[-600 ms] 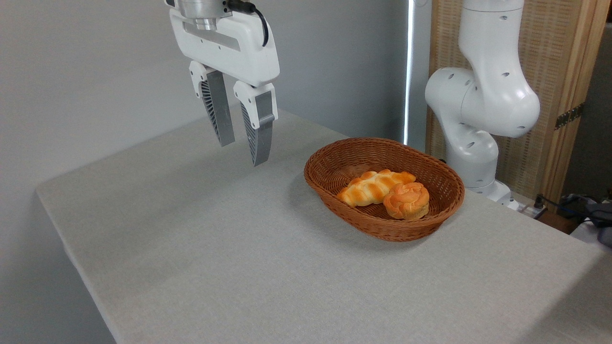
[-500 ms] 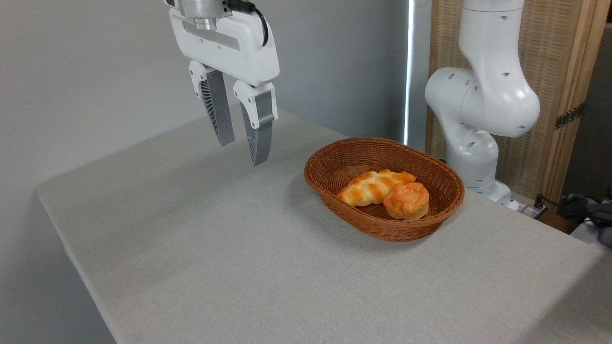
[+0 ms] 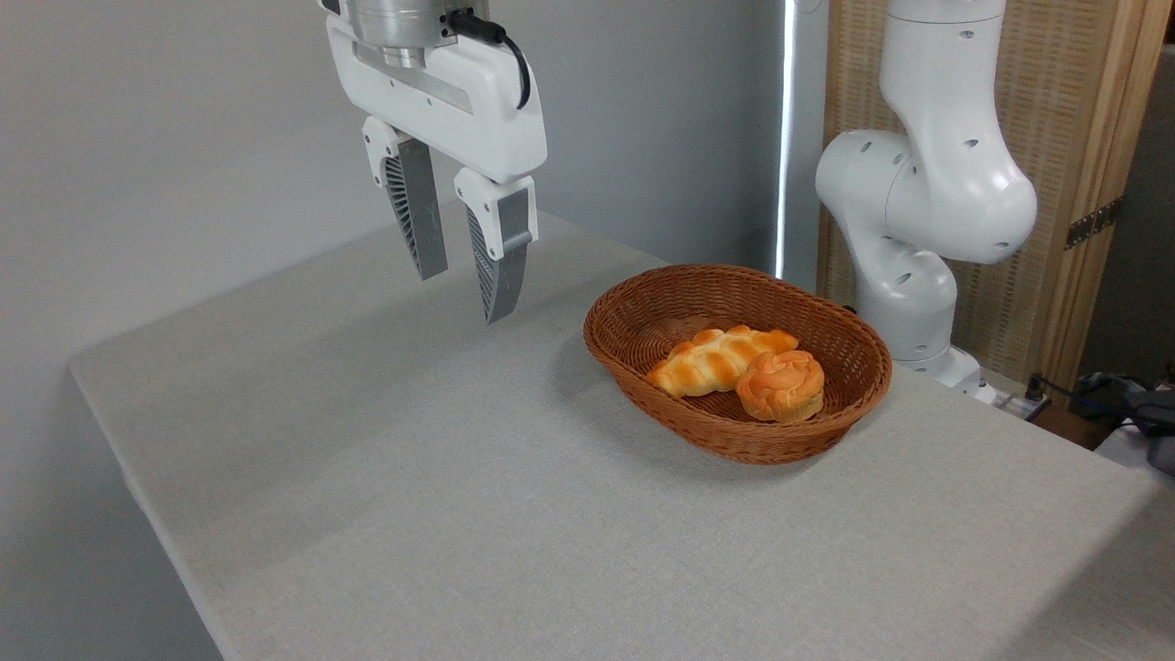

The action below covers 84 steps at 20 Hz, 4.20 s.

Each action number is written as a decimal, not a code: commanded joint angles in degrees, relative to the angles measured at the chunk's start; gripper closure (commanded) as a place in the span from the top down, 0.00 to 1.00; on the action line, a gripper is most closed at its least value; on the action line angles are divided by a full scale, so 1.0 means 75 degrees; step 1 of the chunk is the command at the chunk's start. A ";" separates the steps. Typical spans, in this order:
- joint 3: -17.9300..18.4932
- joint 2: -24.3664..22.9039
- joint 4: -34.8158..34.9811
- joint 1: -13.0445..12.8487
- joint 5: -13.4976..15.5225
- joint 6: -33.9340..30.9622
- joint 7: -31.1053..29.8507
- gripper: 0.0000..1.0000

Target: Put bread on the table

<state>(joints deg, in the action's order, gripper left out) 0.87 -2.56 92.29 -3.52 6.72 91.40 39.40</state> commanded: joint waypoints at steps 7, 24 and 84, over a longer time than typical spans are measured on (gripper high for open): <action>0.0048 0.0084 -0.0165 -0.0035 0.0147 -0.0222 0.0102 1.00; 0.0048 -0.2375 0.3114 -0.0233 0.0113 -0.0199 0.1087 1.00; -0.0620 -0.3350 0.7347 -0.1054 -0.0966 0.1734 0.2634 0.95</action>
<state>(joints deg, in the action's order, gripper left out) -3.87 -27.19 146.37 -10.75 -0.49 101.95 60.14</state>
